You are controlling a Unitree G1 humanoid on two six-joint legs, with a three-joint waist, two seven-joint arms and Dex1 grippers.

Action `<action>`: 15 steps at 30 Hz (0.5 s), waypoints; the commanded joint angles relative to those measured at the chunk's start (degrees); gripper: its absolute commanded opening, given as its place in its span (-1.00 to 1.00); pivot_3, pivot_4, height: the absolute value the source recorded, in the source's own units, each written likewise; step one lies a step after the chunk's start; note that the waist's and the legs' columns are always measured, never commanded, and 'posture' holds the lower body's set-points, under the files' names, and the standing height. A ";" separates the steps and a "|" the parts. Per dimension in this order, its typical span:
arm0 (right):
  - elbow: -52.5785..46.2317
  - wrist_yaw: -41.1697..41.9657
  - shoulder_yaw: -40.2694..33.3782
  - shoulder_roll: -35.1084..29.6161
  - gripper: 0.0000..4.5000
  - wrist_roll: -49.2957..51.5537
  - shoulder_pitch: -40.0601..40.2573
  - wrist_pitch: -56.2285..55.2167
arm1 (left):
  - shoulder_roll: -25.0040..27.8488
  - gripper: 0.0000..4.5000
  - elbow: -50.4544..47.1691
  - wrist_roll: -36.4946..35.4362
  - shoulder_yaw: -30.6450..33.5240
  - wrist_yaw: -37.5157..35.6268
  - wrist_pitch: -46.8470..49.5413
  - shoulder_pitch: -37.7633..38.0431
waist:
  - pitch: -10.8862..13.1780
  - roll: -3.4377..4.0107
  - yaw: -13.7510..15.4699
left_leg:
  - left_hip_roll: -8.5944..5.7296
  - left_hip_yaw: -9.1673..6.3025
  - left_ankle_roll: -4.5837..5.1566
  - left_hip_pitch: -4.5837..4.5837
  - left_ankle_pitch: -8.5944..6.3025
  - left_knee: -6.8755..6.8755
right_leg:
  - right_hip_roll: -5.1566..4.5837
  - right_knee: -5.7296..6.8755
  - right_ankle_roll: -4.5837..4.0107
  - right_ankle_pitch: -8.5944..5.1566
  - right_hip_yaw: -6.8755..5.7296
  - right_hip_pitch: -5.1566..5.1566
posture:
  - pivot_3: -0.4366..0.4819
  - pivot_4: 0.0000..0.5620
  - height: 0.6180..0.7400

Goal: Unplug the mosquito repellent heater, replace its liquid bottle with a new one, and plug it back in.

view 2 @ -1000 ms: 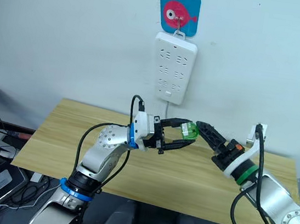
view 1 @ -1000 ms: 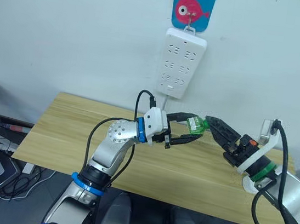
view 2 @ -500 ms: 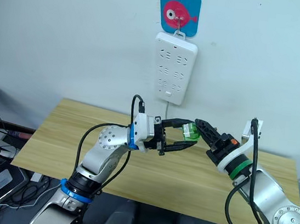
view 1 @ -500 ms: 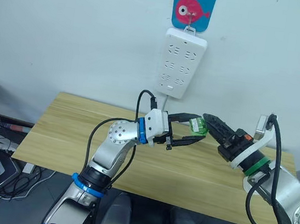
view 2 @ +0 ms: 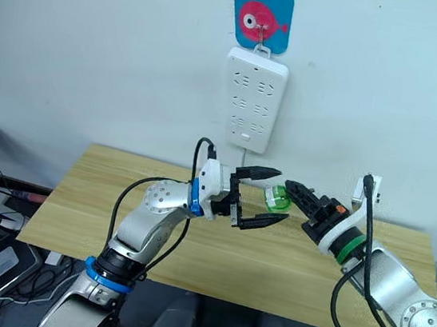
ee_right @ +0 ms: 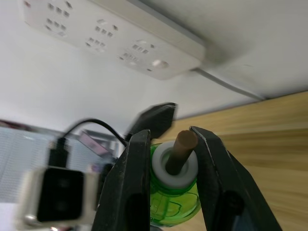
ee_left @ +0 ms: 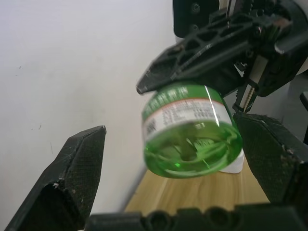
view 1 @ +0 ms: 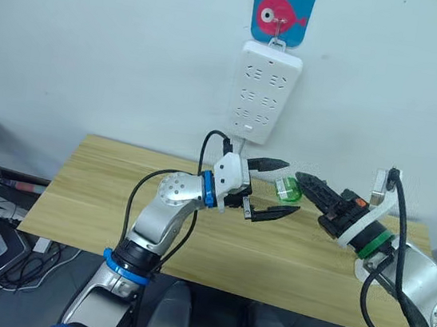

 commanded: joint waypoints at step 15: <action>38.06 20.34 11.38 11.70 -0.61 -78.61 2.00 -31.24 | 3.17 1.00 1.20 5.03 -5.12 -3.30 -1.23 1.68 | 0.00 0.00 -0.05 | 0.08 0.10 -0.10 0.11 0.06 0.01 | 0.02 0.06 0.00 -0.02 0.05 0.00 | 0.45 -0.13 1.00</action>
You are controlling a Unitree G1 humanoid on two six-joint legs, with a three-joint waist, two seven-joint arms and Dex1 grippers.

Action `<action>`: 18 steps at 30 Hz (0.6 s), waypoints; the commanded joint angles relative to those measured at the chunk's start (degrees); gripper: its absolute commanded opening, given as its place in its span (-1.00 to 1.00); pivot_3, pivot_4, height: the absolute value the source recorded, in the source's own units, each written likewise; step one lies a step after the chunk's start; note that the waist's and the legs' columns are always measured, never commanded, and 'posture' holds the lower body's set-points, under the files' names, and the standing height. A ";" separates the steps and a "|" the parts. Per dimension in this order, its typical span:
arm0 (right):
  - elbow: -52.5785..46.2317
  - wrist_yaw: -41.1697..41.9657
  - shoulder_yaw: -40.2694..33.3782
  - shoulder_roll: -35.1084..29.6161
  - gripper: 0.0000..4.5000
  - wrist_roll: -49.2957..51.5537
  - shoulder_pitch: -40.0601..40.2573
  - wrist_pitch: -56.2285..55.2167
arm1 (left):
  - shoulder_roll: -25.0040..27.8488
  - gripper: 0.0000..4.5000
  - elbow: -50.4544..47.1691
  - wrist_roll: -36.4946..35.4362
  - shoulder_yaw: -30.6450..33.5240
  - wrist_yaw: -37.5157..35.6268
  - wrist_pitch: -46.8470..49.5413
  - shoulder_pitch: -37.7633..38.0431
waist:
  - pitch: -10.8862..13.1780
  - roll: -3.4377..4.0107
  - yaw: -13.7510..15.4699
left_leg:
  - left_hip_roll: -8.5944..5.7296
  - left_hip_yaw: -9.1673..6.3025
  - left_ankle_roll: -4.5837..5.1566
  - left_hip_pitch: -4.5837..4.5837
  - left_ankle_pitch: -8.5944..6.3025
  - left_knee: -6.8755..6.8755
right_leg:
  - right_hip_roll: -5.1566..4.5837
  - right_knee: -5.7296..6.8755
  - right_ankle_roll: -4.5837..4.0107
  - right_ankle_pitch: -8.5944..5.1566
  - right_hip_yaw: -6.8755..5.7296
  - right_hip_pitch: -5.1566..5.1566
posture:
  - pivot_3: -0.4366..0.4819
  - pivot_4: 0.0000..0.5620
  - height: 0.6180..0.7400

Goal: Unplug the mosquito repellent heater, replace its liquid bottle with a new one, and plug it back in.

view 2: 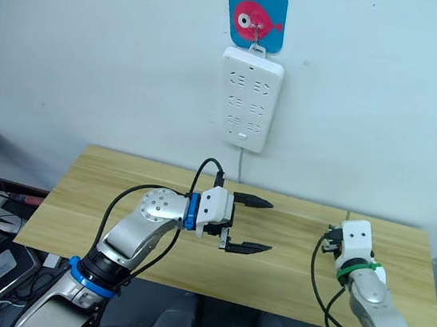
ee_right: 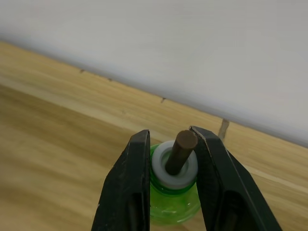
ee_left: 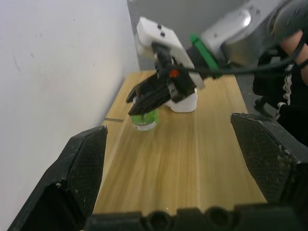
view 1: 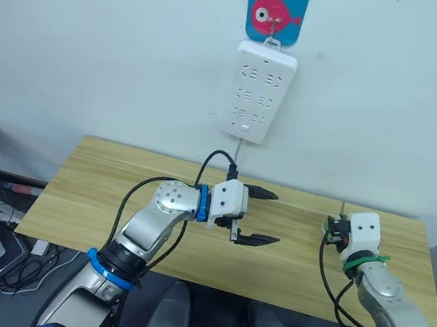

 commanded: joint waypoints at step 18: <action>7.08 11.75 -11.23 8.45 0.46 -8.50 0.56 -9.77 | -0.64 1.00 -0.18 0.13 2.22 2.36 -2.61 1.49 | -0.01 0.03 0.14 | -0.05 0.01 -0.01 0.03 0.01 -0.02 | -0.04 0.05 -0.02 0.01 0.02 0.02 | 0.49 -0.11 1.00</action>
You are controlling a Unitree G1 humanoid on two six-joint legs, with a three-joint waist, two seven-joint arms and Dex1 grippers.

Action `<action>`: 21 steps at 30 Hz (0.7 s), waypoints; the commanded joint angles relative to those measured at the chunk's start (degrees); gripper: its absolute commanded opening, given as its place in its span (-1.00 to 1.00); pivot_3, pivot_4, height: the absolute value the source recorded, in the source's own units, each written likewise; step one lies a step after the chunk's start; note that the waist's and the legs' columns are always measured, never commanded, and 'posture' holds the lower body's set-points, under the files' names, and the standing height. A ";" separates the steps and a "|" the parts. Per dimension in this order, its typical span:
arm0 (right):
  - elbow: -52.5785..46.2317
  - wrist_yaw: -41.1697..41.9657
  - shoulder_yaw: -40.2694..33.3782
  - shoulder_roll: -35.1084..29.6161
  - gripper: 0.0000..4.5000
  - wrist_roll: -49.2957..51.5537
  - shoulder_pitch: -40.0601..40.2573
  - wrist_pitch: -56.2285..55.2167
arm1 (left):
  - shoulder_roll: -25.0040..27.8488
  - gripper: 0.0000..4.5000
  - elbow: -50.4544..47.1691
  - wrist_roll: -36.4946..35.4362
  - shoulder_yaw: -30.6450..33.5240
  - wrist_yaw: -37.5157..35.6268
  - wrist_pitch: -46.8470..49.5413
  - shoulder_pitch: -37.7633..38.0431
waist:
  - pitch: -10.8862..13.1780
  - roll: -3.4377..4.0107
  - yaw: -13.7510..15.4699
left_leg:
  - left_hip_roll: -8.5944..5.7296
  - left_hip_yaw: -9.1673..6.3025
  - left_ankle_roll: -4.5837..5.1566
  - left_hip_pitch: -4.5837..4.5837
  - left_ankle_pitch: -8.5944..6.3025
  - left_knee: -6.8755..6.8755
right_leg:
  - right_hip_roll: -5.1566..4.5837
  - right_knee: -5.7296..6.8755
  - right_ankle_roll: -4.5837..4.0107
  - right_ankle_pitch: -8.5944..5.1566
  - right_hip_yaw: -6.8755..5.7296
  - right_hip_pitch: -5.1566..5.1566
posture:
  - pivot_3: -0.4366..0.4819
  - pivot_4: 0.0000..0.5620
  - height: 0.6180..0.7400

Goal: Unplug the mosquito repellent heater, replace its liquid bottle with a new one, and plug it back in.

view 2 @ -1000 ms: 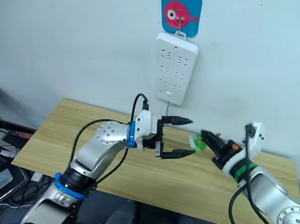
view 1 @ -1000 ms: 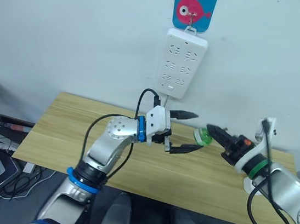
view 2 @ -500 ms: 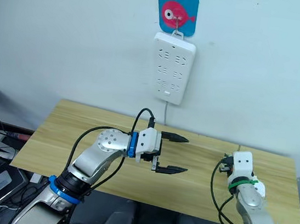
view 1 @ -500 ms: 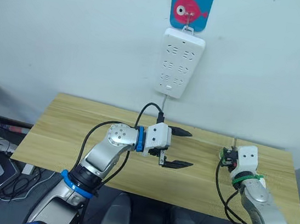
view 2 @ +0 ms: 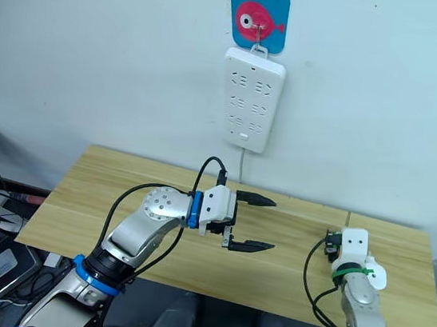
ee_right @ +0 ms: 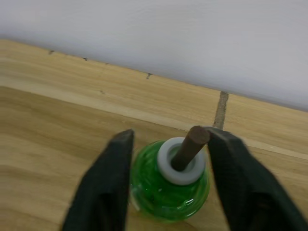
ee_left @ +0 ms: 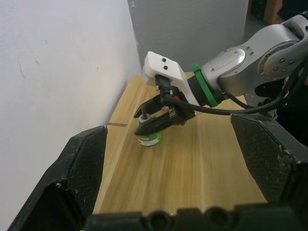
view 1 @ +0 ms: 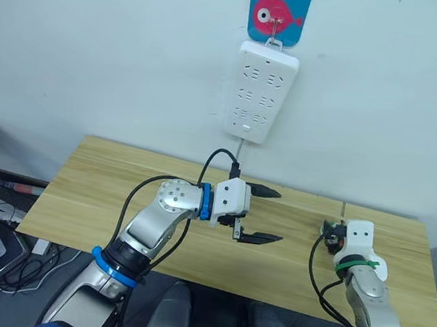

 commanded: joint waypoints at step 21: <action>-42.33 33.38 6.15 -15.96 0.98 20.82 -10.13 34.95 | -7.39 1.00 -6.94 12.32 24.07 45.81 -11.38 41.28 | 2.01 0.15 4.41 | 0.10 -0.10 -0.07 -0.04 0.19 0.02 | -0.32 -0.16 0.27 -0.18 -0.03 0.16 | 0.79 0.20 1.00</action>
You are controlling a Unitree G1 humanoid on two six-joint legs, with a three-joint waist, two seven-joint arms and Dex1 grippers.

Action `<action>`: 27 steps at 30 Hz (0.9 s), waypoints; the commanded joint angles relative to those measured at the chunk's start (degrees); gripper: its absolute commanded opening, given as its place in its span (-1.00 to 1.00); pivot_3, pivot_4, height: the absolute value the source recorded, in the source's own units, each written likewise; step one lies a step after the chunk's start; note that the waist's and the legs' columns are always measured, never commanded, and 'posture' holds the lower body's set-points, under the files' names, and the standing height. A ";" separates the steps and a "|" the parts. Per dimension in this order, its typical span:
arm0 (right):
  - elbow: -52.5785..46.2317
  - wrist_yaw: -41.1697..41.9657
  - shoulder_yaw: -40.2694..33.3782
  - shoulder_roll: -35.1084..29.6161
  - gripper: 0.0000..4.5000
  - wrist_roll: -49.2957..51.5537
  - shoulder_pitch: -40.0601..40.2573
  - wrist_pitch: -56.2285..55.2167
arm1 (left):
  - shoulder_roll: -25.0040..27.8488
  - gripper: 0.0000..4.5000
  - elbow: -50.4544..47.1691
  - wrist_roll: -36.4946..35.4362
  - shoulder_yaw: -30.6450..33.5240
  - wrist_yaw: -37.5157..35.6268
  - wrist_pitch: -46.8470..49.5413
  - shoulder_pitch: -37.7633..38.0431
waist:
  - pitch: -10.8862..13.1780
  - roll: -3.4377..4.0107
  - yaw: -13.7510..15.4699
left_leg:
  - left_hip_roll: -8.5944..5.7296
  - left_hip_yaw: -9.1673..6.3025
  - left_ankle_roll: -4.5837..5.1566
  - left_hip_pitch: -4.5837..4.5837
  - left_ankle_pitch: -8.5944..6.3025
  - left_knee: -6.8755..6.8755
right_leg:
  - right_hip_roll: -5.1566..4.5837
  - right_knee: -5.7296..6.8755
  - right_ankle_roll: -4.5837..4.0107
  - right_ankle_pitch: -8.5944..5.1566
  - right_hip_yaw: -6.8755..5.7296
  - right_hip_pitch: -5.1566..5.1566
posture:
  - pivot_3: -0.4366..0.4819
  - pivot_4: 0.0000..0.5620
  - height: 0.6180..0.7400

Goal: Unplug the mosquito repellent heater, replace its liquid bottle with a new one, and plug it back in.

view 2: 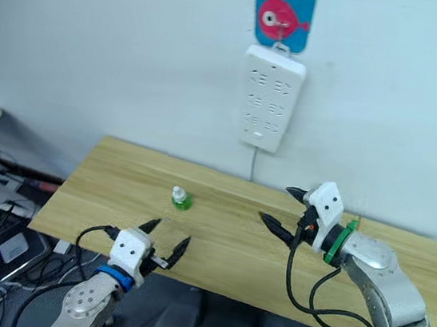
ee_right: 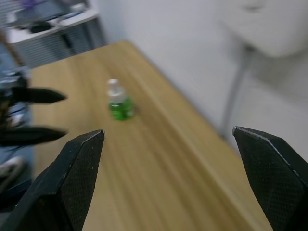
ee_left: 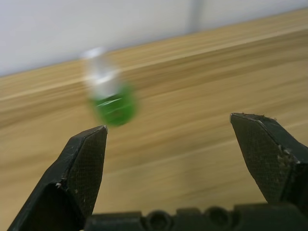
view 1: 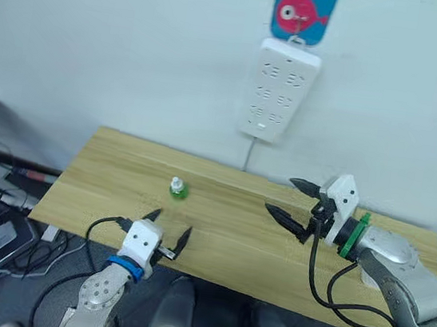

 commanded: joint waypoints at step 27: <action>-8.55 0.18 -4.35 -1.74 0.98 8.16 -4.16 17.53 | -4.02 1.00 64.88 0.84 0.22 1.90 -31.78 -39.49 | 2.32 -0.48 3.44 | -0.08 0.29 -0.04 -0.10 -0.03 -0.18 | 0.09 -0.05 -0.04 0.25 -0.11 -0.21 | 0.58 0.36 1.00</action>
